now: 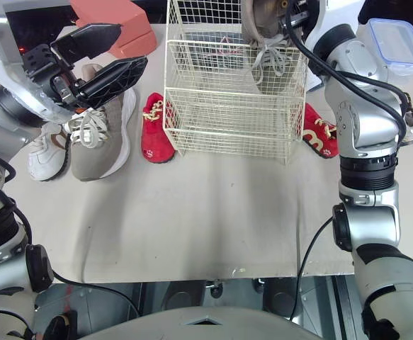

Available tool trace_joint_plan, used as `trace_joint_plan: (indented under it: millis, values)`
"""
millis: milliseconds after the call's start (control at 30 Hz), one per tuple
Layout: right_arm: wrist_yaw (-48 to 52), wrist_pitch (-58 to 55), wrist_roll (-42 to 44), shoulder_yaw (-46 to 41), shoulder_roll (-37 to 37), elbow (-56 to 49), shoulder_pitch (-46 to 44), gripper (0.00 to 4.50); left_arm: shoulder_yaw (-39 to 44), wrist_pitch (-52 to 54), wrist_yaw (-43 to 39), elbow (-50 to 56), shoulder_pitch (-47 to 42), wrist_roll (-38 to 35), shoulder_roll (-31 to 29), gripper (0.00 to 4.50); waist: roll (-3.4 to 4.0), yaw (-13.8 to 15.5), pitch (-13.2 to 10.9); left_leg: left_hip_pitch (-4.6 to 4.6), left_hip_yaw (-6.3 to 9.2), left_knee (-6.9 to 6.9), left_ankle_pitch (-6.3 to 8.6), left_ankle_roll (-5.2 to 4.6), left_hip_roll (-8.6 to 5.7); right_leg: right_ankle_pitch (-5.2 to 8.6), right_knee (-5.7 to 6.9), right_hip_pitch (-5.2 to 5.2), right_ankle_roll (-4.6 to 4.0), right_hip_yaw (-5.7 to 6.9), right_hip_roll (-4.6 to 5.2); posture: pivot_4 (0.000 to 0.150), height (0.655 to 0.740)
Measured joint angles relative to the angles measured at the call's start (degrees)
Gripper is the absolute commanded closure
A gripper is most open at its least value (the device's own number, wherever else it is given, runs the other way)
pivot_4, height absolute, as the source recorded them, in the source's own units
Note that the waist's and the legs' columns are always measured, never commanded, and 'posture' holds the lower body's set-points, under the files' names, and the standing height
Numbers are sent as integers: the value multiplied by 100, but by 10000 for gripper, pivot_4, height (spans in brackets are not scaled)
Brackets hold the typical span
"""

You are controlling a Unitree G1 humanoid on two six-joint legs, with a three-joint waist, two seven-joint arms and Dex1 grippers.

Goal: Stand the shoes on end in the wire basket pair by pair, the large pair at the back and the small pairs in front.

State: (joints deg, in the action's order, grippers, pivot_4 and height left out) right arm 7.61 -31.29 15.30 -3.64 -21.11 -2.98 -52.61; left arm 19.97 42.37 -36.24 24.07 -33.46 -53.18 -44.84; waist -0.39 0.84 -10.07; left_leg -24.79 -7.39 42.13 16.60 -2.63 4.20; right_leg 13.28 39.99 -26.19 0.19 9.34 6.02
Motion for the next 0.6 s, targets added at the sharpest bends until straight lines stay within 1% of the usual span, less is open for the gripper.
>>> trace_joint_plan:
  millis: [167,400,467,500,533,600]
  values:
    - [-256,-254,83,-281,289,-302,205,45000,-2,-2,1,-1,2,7,-1,542,-2,-2,1,0,1,-1,0,0,-1,0,0,0,0,2,0,1500,6860]
    - [-320,-317,105,-385,377,-416,298,45000,-9,-6,-11,-1,1,16,-2,542,-3,-4,2,1,1,-2,0,0,-2,0,0,0,0,5,-1,1500,6860]
    - [-322,-317,101,-401,387,-445,323,36459,-15,-9,-22,-3,1,19,-4,0,-3,-2,2,1,1,-2,0,0,-1,0,-1,0,0,6,-1,1500,6860]
    - [-320,-345,95,-405,387,-462,350,34319,-17,-15,-25,-10,1,23,-6,0,-4,-4,2,1,1,-2,0,0,-2,0,-1,0,0,6,-1,1500,6860]
    - [-301,-383,90,-405,385,-452,422,28115,-23,-22,-32,-20,1,29,-7,0,-4,-12,3,1,0,-2,0,0,-2,0,-1,0,0,6,-1,1500,6860]
    - [-253,-428,74,-396,372,-378,507,19573,-25,-30,-52,-50,1,54,-13,0,-4,-35,2,2,-3,-1,0,0,-3,0,1,-1,0,6,-2,1500,6860]
